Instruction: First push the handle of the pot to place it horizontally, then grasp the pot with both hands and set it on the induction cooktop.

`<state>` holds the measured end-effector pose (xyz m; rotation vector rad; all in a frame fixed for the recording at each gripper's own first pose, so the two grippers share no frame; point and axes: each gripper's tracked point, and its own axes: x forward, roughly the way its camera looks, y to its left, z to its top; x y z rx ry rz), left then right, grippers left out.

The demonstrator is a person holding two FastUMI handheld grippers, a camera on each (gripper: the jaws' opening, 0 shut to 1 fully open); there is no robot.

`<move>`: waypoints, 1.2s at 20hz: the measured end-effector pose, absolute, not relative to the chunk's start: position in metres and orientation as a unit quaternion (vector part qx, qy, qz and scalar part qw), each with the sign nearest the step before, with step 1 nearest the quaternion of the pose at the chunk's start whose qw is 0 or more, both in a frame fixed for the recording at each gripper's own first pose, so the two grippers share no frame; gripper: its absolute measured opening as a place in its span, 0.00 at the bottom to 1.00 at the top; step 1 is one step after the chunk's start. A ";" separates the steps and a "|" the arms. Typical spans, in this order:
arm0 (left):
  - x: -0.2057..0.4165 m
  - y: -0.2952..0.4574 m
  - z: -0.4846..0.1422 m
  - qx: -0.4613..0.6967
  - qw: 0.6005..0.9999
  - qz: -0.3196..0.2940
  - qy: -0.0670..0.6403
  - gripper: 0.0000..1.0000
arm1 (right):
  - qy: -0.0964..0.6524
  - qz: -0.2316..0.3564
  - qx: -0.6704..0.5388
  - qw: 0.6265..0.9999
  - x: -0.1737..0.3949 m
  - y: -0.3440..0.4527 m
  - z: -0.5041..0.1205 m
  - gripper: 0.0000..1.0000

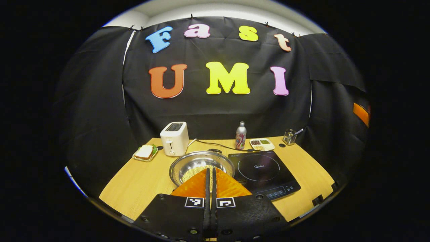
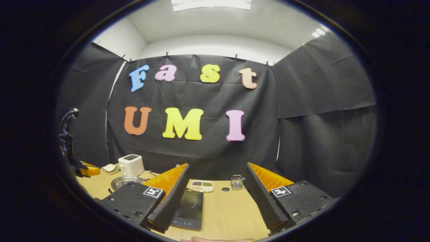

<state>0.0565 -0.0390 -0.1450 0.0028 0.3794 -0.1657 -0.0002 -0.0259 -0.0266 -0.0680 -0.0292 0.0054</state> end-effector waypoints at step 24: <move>0.089 -0.026 -0.337 -0.030 0.906 -0.097 0.412 0.00 | -0.006 0.020 -0.024 0.999 0.012 -0.024 -0.051 1.00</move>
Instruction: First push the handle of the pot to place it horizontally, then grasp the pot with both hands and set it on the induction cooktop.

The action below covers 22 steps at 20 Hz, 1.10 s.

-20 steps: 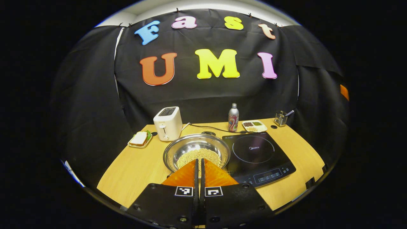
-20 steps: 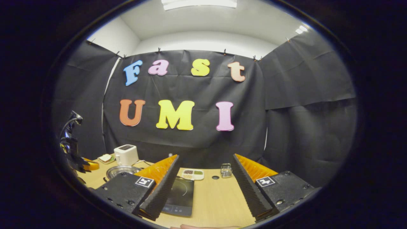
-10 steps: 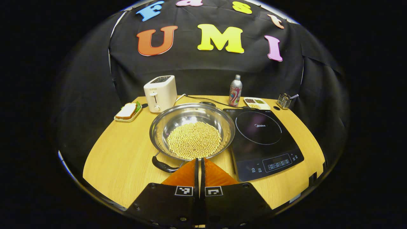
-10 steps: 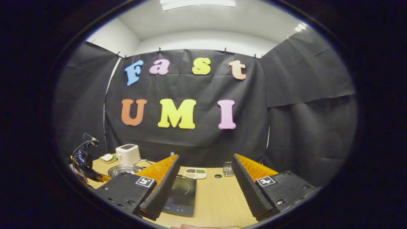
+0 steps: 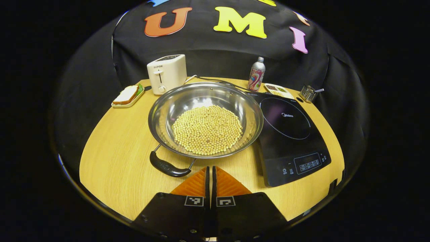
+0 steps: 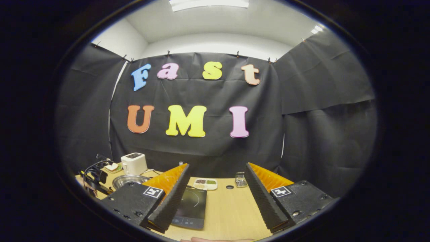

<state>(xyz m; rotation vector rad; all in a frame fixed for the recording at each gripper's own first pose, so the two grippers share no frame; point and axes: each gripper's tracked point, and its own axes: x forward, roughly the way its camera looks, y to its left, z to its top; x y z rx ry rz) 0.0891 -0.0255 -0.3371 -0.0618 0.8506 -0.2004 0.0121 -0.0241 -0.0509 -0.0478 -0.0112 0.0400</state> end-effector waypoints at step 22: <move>0.121 0.046 -0.355 -0.057 0.891 -0.049 0.447 0.00 | -0.002 0.013 -0.037 0.999 0.023 -0.003 -0.040 1.00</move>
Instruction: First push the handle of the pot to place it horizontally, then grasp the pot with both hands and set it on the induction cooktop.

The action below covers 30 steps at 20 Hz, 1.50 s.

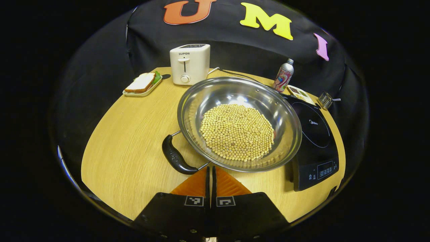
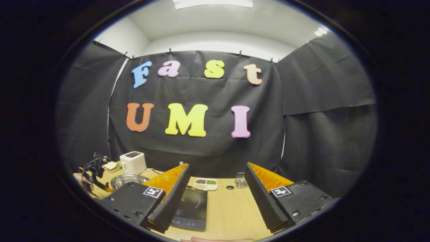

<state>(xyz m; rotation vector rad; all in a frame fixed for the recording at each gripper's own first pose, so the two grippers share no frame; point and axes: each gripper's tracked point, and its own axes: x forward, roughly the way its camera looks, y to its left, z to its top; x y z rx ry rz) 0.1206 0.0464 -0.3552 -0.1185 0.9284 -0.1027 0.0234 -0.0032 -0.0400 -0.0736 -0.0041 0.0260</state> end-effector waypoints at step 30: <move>0.219 0.122 -0.341 -0.049 0.900 0.005 0.433 0.00 | 0.041 0.024 -0.052 0.998 0.061 0.076 -0.096 1.00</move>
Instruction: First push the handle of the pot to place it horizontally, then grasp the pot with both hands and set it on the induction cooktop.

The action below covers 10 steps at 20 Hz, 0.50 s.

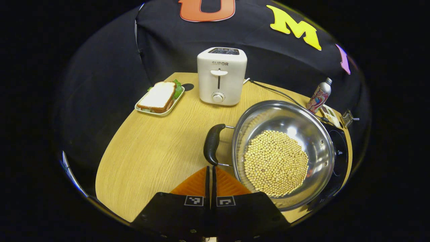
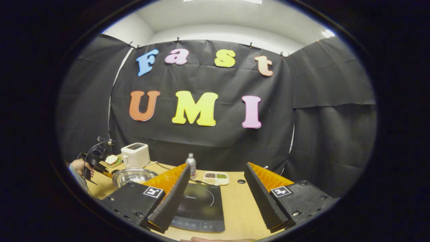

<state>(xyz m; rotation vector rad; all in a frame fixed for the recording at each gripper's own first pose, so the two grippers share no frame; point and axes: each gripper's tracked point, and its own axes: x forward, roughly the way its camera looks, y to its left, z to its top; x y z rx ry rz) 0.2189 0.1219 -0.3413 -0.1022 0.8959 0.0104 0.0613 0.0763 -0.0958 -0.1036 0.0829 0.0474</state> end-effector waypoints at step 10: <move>0.196 0.100 -0.233 -0.089 0.951 -0.033 0.296 0.98 | 0.102 0.052 -0.047 0.992 0.091 0.131 -0.147 1.00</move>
